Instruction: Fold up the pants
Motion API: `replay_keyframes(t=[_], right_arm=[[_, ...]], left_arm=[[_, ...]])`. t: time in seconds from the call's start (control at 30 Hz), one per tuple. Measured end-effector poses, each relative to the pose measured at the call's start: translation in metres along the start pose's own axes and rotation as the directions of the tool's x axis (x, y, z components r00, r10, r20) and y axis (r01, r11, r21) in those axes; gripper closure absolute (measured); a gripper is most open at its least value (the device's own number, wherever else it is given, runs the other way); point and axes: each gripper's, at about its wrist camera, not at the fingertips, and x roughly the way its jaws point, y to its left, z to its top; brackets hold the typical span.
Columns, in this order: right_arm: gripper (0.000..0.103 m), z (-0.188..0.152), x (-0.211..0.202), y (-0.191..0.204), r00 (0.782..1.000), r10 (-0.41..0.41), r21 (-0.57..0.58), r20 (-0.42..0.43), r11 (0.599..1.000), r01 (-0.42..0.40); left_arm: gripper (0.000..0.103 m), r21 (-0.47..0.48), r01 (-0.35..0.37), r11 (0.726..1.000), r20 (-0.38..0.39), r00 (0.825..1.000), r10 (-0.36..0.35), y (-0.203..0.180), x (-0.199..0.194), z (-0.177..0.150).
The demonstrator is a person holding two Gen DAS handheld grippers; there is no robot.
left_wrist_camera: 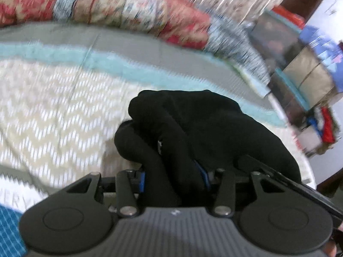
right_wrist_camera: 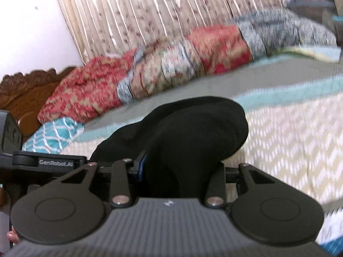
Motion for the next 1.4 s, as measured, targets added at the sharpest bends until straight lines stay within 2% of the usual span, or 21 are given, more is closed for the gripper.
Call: replay_keyframes(t=[0.1,0.13,0.23,0.37,0.5,0.7,0.8,1.07,1.1,1.17,1.2,1.23,1.3,1.4], right_arm=[[0.059,-0.027,0.021,-0.013,0.988,-0.046,0.061,-0.146,0.997,0.056],[0.057,-0.033,0.023,-0.017,0.984,-0.052,0.079,-0.168,0.995,0.066],[0.051,-0.038,0.018,-0.027,0.986,-0.022,0.142,-0.167,0.989,0.046],[0.044,-0.036,0.015,-0.031,0.984,-0.021,0.179,-0.176,0.982,0.053],[0.031,-0.039,0.010,-0.032,0.986,-0.044,0.186,-0.161,0.980,0.074],[0.026,-0.033,0.012,-0.043,0.987,-0.023,0.237,-0.161,0.970,0.062],[0.024,-0.029,0.016,-0.048,0.986,-0.013,0.267,-0.164,0.962,0.057],[0.023,-0.030,0.037,-0.051,0.976,0.035,0.296,-0.216,0.955,0.031],[0.030,-0.031,0.038,-0.048,0.974,0.041,0.287,-0.223,0.958,0.025],[0.050,-0.029,0.039,-0.041,0.971,0.069,0.259,-0.229,0.966,-0.007],[0.054,-0.027,0.037,-0.035,0.974,0.053,0.223,-0.222,0.975,-0.002],[0.056,-0.025,0.035,-0.029,0.976,0.042,0.183,-0.213,0.983,-0.003],[0.061,-0.017,0.025,-0.012,0.986,0.050,0.105,-0.160,0.994,-0.033],[0.062,0.010,0.013,0.004,0.997,0.072,0.027,-0.041,0.997,-0.071]], left_arm=[[0.059,-0.013,-0.063,0.998,-0.095,0.994,0.061,0.013,0.023,-0.021],[0.052,-0.010,-0.085,0.996,-0.116,0.990,0.083,0.016,0.029,-0.027],[0.034,-0.007,-0.116,0.993,-0.106,0.988,0.114,0.019,0.031,-0.034],[0.025,0.032,-0.158,0.987,-0.085,0.983,0.160,0.014,0.028,-0.034],[0.017,0.023,-0.176,0.984,-0.087,0.980,0.177,0.018,0.028,-0.035],[0.003,0.031,-0.210,0.977,-0.089,0.973,0.212,0.019,0.031,-0.035],[0.000,0.021,-0.215,0.976,-0.099,0.971,0.217,0.023,0.034,-0.034],[0.000,0.018,-0.211,0.977,-0.121,0.970,0.212,0.027,0.044,-0.032],[0.001,0.017,-0.209,0.978,-0.121,0.970,0.209,0.027,0.045,-0.032],[0.020,0.025,-0.181,0.983,-0.118,0.976,0.183,0.027,0.046,-0.032],[0.048,0.028,-0.138,0.990,-0.120,0.983,0.140,0.024,0.044,-0.031],[0.062,0.026,-0.105,0.994,-0.127,0.986,0.108,0.021,0.042,-0.028],[0.068,0.075,-0.120,0.990,-0.094,0.987,0.127,0.005,0.032,-0.020],[0.068,0.117,-0.101,0.988,-0.009,0.995,0.102,-0.013,0.014,0.004]])
